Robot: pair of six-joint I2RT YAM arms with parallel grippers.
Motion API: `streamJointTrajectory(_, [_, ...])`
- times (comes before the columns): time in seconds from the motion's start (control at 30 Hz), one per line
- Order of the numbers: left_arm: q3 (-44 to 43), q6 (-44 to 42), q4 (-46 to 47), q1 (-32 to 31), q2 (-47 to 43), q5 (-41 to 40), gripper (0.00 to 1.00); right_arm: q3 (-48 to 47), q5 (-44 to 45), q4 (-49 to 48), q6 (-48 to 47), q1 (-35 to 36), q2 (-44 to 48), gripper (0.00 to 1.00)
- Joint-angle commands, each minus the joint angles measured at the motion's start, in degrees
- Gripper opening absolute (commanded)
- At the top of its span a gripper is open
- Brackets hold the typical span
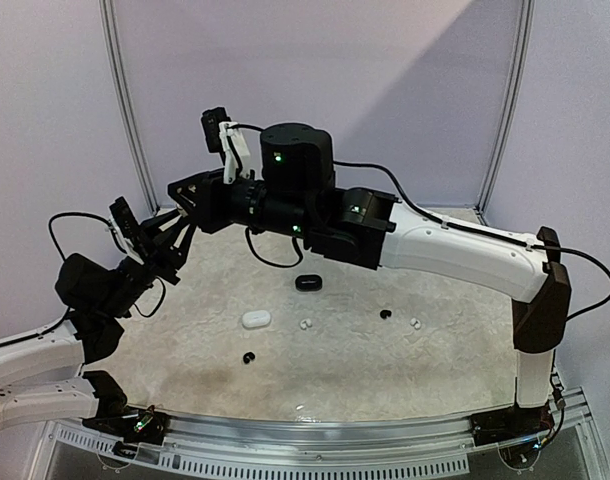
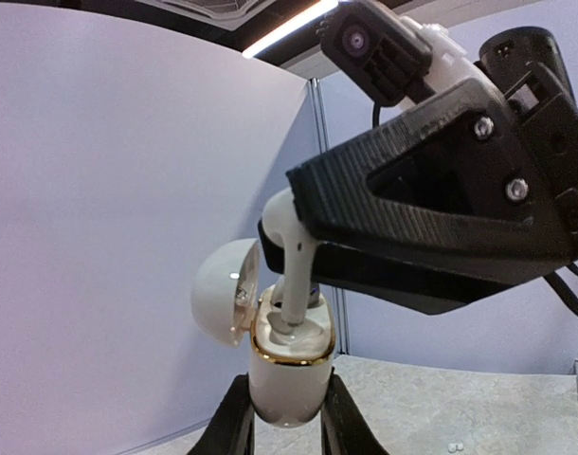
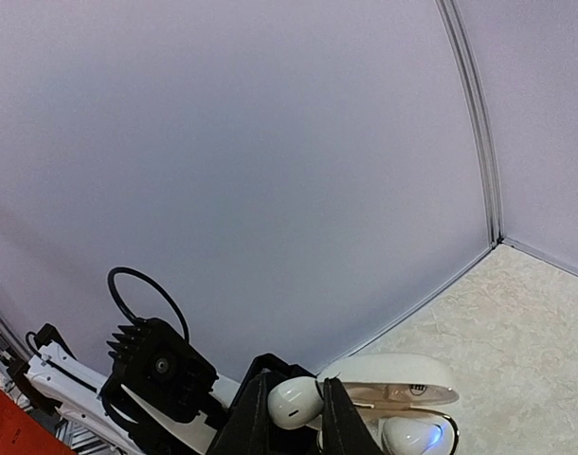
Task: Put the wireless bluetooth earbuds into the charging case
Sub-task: Insert the left earbud into the left side groove of the charging case.
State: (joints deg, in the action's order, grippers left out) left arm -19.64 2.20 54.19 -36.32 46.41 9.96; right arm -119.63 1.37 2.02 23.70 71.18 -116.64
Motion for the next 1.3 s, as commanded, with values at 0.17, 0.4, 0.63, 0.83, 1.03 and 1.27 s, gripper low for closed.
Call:
streamJointTrajectory(0.17, [0.8,0.6,1.6,0.4,0.0,-0.1,0.0,2.7,0.0,-0.7,0.8,-0.7,-0.3,0.0])
streamJointTrajectory(0.4, [0.9,0.7,1.6,0.4,-0.2,0.1,0.0,5.6,1.3,-1.4,1.2,-0.9,0.7,0.0])
streamJointTrajectory(0.63, [0.8,0.8,1.4,0.4,-0.1,0.4,0.0,7.1,2.1,-4.5,1.5,-1.1,2.1,0.0])
streamJointTrajectory(0.83, [0.9,0.9,1.1,0.4,-0.1,0.6,0.0,5.9,2.2,-4.4,0.9,-1.1,2.8,0.0])
streamJointTrajectory(1.03, [0.7,1.1,0.5,0.4,0.0,0.6,0.0,3.4,1.8,-3.2,-0.5,-1.1,3.0,0.0])
streamJointTrajectory(1.27, [0.7,1.1,0.1,0.5,0.1,0.6,0.0,2.3,1.4,-3.4,-0.7,-1.1,3.6,0.0])
